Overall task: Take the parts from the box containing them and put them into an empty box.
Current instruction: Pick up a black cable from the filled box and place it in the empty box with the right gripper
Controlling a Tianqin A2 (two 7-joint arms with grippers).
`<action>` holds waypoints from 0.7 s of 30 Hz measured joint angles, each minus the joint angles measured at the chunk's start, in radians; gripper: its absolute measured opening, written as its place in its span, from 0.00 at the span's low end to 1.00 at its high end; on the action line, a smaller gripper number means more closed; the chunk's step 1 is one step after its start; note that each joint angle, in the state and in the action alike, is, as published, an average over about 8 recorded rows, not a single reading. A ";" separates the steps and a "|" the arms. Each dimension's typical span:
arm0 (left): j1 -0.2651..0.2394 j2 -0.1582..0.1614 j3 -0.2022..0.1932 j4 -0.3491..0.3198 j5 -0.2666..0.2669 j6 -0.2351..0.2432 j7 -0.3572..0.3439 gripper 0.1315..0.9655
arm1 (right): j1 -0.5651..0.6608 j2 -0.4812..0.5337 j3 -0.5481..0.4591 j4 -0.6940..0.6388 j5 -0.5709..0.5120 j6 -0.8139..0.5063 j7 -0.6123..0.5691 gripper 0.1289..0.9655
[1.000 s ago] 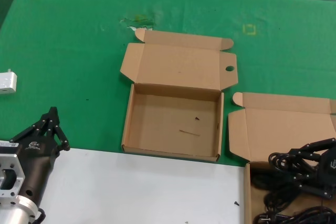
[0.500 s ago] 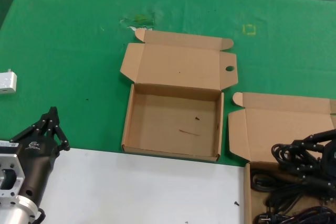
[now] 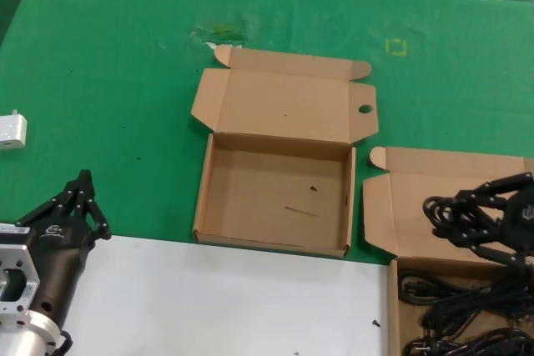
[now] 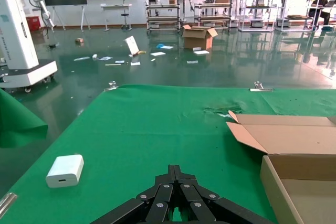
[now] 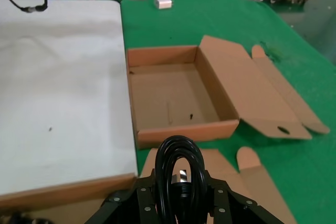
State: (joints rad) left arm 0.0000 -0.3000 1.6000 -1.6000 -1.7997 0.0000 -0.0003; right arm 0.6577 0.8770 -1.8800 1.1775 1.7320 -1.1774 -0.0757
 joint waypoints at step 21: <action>0.000 0.000 0.000 0.000 0.000 0.000 0.000 0.01 | 0.153 -0.200 -0.065 -0.108 -0.034 0.025 -0.035 0.22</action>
State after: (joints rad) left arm 0.0000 -0.3000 1.6000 -1.6000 -1.7997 0.0000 -0.0003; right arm 0.8103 0.6766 -1.9454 1.0693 1.6982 -1.1525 -0.1109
